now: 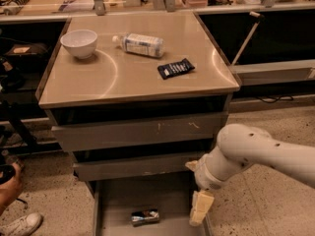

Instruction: Pick redbull can from bottom drawer and place on counter

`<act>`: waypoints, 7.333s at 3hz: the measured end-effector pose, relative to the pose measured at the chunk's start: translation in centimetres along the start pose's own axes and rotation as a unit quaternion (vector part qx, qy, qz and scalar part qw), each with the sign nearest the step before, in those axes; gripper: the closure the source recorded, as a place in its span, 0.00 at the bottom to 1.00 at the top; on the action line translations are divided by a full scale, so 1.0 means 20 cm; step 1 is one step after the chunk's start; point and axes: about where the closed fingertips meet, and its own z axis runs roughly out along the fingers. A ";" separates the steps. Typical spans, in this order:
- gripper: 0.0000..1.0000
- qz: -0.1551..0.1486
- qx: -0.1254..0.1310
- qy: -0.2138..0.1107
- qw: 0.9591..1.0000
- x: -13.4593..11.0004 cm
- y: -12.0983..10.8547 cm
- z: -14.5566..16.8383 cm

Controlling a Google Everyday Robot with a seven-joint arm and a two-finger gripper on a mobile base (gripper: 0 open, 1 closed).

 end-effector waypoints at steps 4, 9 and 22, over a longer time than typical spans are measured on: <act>0.00 0.025 -0.003 -0.079 0.997 0.04 -0.16 0.80; 0.00 0.049 -0.009 -0.165 0.985 0.05 -0.30 1.61; 1.00 0.057 -0.022 -0.207 0.976 0.12 -0.50 2.29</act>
Offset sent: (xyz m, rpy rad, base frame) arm 0.0561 0.0363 -0.1281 0.1248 -0.0598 -0.1153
